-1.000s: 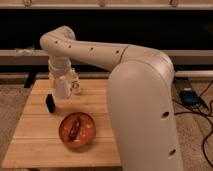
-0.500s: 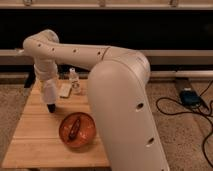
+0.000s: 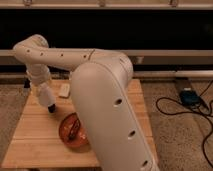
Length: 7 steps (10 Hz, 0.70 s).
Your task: Place the ceramic cup over the eraser
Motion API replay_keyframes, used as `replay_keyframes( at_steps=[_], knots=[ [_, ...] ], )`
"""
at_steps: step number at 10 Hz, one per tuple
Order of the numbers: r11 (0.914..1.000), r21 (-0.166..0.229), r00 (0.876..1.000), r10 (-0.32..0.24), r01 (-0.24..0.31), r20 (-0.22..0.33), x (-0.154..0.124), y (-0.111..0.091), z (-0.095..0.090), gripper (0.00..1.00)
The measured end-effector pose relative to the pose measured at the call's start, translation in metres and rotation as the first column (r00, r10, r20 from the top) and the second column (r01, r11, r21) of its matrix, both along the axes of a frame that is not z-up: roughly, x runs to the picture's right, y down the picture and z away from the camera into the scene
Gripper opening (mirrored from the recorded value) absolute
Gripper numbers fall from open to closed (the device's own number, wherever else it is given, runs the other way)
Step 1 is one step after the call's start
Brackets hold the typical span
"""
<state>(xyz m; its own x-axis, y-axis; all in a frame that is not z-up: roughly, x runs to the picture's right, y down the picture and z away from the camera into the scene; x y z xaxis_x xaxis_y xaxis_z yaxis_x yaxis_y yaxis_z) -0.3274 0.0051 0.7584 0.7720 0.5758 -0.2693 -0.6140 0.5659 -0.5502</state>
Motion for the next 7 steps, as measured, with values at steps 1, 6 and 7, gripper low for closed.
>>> replay_keyframes(
  at_steps=[1,6,7],
  knots=[
    [0.9993,0.026,0.999,-0.025,0.026,-0.023,-0.003,0.006,0.007,0.32],
    [0.9901,0.099,0.992,-0.090,0.099,-0.092,-0.014,0.040,0.040,0.78],
    [0.9905,0.097,0.991,-0.088,0.097,-0.096,-0.013,0.043,0.044,0.80]
  ],
)
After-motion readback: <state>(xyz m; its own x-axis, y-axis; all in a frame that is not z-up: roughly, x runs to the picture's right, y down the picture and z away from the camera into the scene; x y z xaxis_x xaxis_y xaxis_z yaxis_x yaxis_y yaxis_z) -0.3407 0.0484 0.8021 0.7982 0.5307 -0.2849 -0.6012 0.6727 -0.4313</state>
